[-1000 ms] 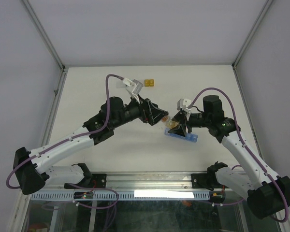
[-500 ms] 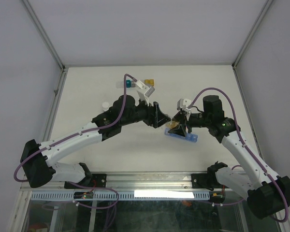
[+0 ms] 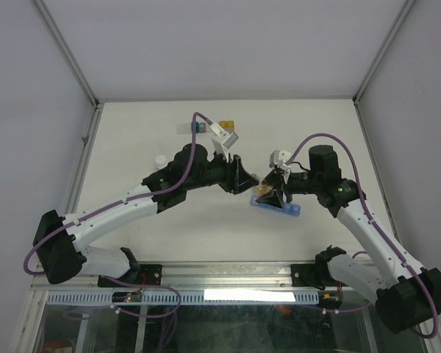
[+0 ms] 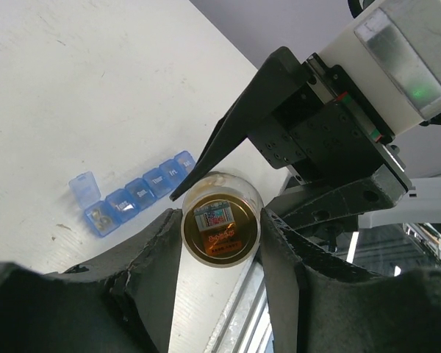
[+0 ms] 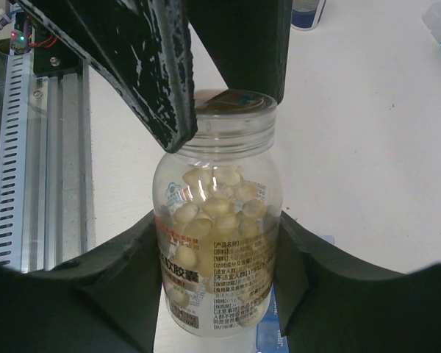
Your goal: Sort the pills into containers
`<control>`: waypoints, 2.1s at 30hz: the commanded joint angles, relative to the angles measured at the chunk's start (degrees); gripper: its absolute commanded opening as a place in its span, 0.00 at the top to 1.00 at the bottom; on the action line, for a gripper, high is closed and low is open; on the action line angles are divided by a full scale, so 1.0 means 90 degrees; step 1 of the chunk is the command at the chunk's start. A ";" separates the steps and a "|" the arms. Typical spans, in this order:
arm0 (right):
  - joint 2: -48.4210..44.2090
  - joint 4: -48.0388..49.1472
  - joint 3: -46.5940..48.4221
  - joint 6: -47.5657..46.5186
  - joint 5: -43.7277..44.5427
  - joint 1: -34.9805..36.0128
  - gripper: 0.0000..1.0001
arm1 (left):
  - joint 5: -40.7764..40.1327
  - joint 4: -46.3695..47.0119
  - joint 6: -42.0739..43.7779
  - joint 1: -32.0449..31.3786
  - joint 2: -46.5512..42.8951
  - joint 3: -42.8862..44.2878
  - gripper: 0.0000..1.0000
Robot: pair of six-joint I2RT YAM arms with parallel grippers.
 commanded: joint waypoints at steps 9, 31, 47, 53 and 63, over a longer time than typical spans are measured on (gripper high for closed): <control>-0.0096 0.0369 0.0266 0.0053 -0.0189 0.0007 1.00 | 0.2141 0.0178 0.1100 0.0261 0.0304 0.0309 0.80; -0.0085 0.0362 0.0267 0.0053 -0.0208 -0.0032 1.00 | 0.2587 0.3260 0.3067 0.1538 -0.0970 -0.0871 0.01; -0.0017 0.0379 0.0245 0.0043 -0.0231 -0.0041 1.00 | 0.0028 0.0896 -0.0386 0.0495 -0.1097 -0.0872 0.29; -0.0023 0.0379 0.0248 0.0043 -0.0224 -0.0036 1.00 | 0.0129 0.0725 -0.0242 0.0312 -0.0521 -0.0349 0.27; -0.0037 0.0369 0.0248 0.0043 -0.0219 -0.0042 1.00 | 0.0474 0.0367 -0.0058 0.0077 -0.0021 0.0149 0.43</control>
